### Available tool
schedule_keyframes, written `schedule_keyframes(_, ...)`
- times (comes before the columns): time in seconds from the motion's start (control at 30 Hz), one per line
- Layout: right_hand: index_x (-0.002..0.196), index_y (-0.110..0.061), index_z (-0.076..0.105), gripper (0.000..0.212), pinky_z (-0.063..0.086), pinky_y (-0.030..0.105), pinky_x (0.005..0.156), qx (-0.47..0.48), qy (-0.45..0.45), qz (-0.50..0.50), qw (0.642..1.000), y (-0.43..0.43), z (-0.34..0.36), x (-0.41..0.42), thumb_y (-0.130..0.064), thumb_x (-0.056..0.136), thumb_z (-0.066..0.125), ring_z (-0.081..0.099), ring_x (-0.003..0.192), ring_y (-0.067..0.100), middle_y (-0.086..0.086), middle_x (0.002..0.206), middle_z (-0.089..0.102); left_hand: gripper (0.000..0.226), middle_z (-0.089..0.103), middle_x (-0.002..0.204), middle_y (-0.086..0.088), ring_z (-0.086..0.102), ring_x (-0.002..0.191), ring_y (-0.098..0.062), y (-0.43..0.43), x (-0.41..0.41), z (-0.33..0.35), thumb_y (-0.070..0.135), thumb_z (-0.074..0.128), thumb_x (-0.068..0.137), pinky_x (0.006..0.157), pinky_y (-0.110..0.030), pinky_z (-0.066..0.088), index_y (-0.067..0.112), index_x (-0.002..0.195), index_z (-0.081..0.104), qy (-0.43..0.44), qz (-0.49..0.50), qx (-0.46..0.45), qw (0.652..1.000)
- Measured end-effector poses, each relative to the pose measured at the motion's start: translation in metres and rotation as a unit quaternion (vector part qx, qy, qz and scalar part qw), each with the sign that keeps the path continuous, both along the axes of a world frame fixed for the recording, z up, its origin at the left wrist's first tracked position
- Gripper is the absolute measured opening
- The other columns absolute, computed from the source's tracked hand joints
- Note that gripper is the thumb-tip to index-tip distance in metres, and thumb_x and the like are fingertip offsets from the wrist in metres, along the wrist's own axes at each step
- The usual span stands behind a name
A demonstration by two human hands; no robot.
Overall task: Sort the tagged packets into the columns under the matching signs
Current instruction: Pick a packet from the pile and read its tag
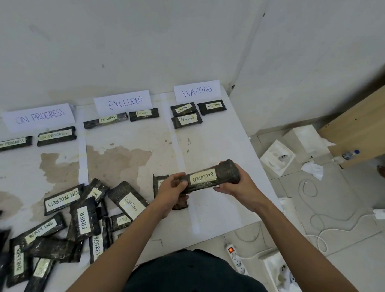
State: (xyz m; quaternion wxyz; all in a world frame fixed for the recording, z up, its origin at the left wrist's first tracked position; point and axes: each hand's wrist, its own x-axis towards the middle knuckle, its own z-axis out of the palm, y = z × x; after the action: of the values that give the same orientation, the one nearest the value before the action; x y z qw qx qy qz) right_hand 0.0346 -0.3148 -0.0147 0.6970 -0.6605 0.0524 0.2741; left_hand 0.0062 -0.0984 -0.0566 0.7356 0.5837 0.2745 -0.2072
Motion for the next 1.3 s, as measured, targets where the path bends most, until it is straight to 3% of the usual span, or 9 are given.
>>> schedule_keyframes(0.13, 0.127, -0.008, 0.047, 0.044, 0.056, 0.039, 0.084, 0.01, 0.04, -0.051, 0.998, 0.012, -0.006, 0.012, 0.01, 0.087, 0.053, 0.062, 0.11, 0.03, 0.018, 0.123, 0.057, 0.026, 0.063, 0.108, -0.011, 0.063, 0.085, -0.019, 0.012, 0.005, 0.004, 0.009, 0.058, 0.09, 0.071, -0.035, 0.058, 0.013, 0.116, 0.056, -0.016, 0.007, 0.043, 0.999)
schedule_keyframes(0.27, 0.125, -0.006, 0.045, 0.034, 0.056, 0.036, 0.081, -0.001, 0.055, -0.109, 0.993, 0.037, -0.005, 0.034, 0.003, 0.092, 0.051, 0.063, 0.102, 0.027, 0.017, 0.118, 0.06, 0.023, 0.066, 0.101, -0.004, 0.065, 0.084, -0.015, 0.022, 0.005, 0.009, 0.008, 0.067, 0.084, 0.064, -0.025, 0.057, 0.011, 0.106, 0.06, -0.043, -0.039, 0.069, 0.996)
schedule_keyframes(0.33, 0.124, -0.007, 0.046, 0.032, 0.056, 0.036, 0.081, -0.01, 0.061, -0.106, 0.992, 0.054, -0.005, 0.044, 0.0, 0.093, 0.05, 0.063, 0.1, 0.024, 0.014, 0.113, 0.062, 0.024, 0.067, 0.099, 0.0, 0.066, 0.086, -0.014, 0.022, 0.002, 0.005, 0.011, 0.07, 0.081, 0.071, -0.029, 0.058, 0.014, 0.103, 0.061, -0.058, -0.082, 0.108, 0.989)
schedule_keyframes(0.5, 0.12, -0.012, 0.051, 0.024, 0.056, 0.036, 0.074, -0.065, 0.053, 0.002, 0.996, 0.091, -0.006, 0.067, -0.008, 0.096, 0.048, 0.064, 0.091, 0.022, 0.009, 0.103, 0.066, 0.025, 0.068, 0.102, -0.004, 0.066, 0.093, -0.016, 0.019, -0.001, -0.001, 0.019, 0.068, 0.084, 0.08, -0.035, 0.057, 0.015, 0.107, 0.06, -0.041, -0.095, 0.135, 0.985)
schedule_keyframes(0.77, 0.124, -0.015, 0.056, 0.031, 0.054, 0.028, 0.076, -0.193, -0.024, 0.259, 0.946, 0.124, -0.012, 0.081, -0.015, 0.093, 0.055, 0.064, 0.097, 0.02, 0.01, 0.11, 0.067, 0.025, 0.069, 0.1, -0.007, 0.069, 0.086, -0.021, 0.053, 0.021, 0.003, 0.022, 0.059, 0.091, 0.07, -0.034, 0.055, 0.019, 0.116, 0.055, 0.008, 0.1, 0.038, 0.994)
schedule_keyframes(0.93, 0.128, -0.02, 0.052, 0.044, 0.053, 0.026, 0.076, -0.261, -0.091, 0.261, 0.925, 0.142, -0.021, 0.084, -0.024, 0.086, 0.064, 0.061, 0.096, 0.018, 0.003, 0.111, 0.062, 0.018, 0.067, 0.092, -0.01, 0.067, 0.068, -0.02, 0.066, 0.038, 0.001, 0.014, 0.057, 0.092, 0.058, -0.028, 0.056, 0.007, 0.109, 0.054, 0.012, 0.144, 0.081, 0.986)
schedule_keyframes(1.1, 0.137, -0.023, 0.039, 0.074, 0.046, 0.039, 0.093, -0.371, -0.243, 0.332, 0.833, 0.151, -0.036, 0.094, -0.036, 0.073, 0.074, 0.047, 0.11, 0.022, 0.005, 0.122, 0.049, 0.015, 0.064, 0.098, -0.013, 0.067, 0.073, -0.022, 0.083, 0.059, -0.009, 0.013, 0.055, 0.093, 0.057, -0.027, 0.055, 0.005, 0.106, 0.051, 0.043, 0.242, 0.023, 0.969)
schedule_keyframes(1.2, 0.141, -0.023, 0.035, 0.073, 0.042, 0.04, 0.094, -0.431, -0.321, 0.359, 0.763, 0.158, -0.043, 0.108, -0.034, 0.078, 0.069, 0.044, 0.11, 0.026, 0.007, 0.126, 0.047, 0.019, 0.064, 0.098, -0.015, 0.067, 0.076, -0.025, 0.092, 0.072, -0.015, 0.012, 0.054, 0.094, 0.063, -0.03, 0.056, 0.004, 0.111, 0.05, 0.047, 0.261, 0.0, 0.964)
schedule_keyframes(1.3, 0.142, -0.02, 0.035, 0.069, 0.042, 0.04, 0.09, -0.442, -0.359, 0.371, 0.734, 0.172, -0.047, 0.128, -0.026, 0.08, 0.064, 0.046, 0.108, 0.028, 0.009, 0.127, 0.046, 0.019, 0.064, 0.103, -0.016, 0.067, 0.08, -0.026, 0.103, 0.087, -0.019, 0.01, 0.052, 0.094, 0.065, -0.031, 0.055, 0.004, 0.113, 0.05, 0.051, 0.277, -0.015, 0.959)
